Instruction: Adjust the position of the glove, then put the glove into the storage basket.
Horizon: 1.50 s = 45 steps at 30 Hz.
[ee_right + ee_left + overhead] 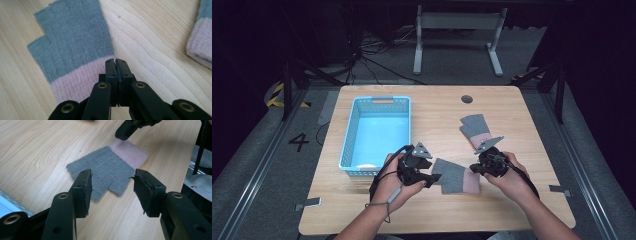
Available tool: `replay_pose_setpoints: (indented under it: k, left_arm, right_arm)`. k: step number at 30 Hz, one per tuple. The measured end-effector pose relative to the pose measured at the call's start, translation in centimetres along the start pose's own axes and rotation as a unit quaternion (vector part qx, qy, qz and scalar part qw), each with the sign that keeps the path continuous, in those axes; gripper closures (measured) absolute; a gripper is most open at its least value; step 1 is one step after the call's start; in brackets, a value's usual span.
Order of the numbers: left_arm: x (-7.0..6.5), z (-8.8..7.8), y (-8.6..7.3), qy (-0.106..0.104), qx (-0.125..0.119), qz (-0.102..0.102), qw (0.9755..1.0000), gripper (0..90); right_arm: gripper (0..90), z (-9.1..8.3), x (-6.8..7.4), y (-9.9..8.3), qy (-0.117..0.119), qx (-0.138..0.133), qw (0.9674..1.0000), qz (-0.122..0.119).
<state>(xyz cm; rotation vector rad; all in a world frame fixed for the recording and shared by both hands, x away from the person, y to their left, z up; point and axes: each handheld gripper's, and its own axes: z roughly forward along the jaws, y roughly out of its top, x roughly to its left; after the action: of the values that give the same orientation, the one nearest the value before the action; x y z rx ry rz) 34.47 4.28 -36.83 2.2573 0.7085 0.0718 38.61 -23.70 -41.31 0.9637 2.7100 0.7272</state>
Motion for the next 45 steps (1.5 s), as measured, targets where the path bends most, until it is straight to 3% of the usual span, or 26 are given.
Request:
replay_pose_setpoints:
  k: [5, 12, 19, 24, 27, 29, 40, 45]
  left_arm:
    - [0.3, 0.0, -0.1, 0.007, 0.004, -0.002, 1.0000, 50.6]
    - [0.6, -0.2, -0.3, 0.018, 0.008, -0.005, 0.9998, 53.4]
    - [0.5, 0.1, -0.4, 0.010, 0.024, -0.007, 0.9996, 55.3]
    - [0.5, -0.1, -0.5, 0.006, 0.025, -0.008, 0.9996, 59.2]
    - [0.4, -0.4, -0.8, 0.006, 0.026, -0.011, 0.9996, 60.6]
    - [0.4, -0.5, -0.8, 0.005, 0.028, -0.010, 0.9996, 60.5]
    - [0.2, -0.6, -1.2, 0.006, 0.031, -0.012, 0.9994, 58.7]
    - [0.3, -0.4, -1.3, 0.005, 0.035, -0.012, 0.9993, 59.5]
  right_arm:
    - [89.8, -1.0, -0.3, -0.3, 0.010, -0.006, 0.9999, 0.000]
    - [89.2, -2.3, -1.9, -0.6, -0.005, -0.024, 0.9993, 0.028]
    - [75.8, -3.1, -3.3, -0.6, -0.021, -0.048, 0.9971, 0.055]
    - [71.1, -3.4, -4.2, -0.2, -0.033, -0.055, 0.9956, 0.068]
    - [62.9, -3.6, -5.4, 0.2, -0.039, -0.061, 0.9935, 0.088]
    - [61.0, -3.6, -6.1, 0.4, -0.035, -0.058, 0.9929, 0.098]
    - [49.6, -2.5, -9.4, 3.4, -0.065, -0.038, 0.9896, 0.122]
    - [47.4, -0.4, -11.2, 4.9, -0.073, -0.018, 0.9867, 0.144]
